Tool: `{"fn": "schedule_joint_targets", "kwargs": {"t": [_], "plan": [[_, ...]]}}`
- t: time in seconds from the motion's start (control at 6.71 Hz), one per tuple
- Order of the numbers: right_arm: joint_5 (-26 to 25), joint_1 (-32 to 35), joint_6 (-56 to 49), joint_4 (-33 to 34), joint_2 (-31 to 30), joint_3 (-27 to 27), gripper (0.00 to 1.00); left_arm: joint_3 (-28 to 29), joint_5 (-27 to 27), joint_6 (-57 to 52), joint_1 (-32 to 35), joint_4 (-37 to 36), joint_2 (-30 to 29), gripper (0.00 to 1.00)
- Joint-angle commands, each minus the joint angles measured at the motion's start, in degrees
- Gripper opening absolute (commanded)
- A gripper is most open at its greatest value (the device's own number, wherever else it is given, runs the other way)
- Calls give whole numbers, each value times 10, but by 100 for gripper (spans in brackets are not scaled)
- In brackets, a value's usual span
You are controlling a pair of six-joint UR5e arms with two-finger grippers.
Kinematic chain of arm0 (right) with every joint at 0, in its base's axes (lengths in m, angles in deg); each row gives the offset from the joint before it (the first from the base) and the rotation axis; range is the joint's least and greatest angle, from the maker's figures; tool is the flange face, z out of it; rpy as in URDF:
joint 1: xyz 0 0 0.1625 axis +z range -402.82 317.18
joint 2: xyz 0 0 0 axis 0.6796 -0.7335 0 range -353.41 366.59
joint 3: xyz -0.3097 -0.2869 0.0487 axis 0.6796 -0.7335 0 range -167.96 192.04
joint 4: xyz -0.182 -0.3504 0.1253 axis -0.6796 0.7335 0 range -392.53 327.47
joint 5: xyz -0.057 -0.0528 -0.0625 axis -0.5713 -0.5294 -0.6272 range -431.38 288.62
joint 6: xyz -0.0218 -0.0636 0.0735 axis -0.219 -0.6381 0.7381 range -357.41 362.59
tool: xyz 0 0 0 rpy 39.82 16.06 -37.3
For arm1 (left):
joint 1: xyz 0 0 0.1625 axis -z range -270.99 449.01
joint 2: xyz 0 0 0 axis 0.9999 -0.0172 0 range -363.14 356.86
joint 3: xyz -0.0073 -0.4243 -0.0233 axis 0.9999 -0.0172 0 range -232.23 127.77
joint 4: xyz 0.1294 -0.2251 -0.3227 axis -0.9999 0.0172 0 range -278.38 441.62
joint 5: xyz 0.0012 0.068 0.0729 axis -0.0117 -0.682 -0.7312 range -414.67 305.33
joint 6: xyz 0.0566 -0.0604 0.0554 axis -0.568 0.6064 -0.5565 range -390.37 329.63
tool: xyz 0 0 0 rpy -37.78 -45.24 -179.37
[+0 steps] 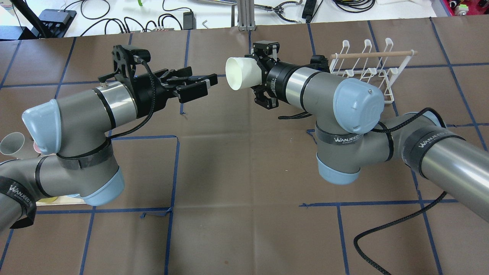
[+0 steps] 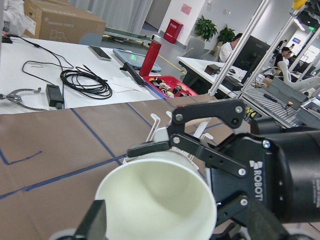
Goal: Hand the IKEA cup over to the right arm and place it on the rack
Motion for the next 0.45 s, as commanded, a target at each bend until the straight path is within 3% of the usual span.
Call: {"fn": "schedule_joint_targets", "kwargs": {"t": [0.0, 0.15, 0.3], "plan": [[0, -62, -128, 1, -2, -6, 27, 14, -111, 23, -12, 26, 3, 99], [-6, -80, -227, -3, -2, -27, 21, 45, -197, 46, -7, 87, 3, 99], [-10, -89, -312, -5, 4, -42, 16, 98, -256, 47, -1, 193, 7, 99]]}}
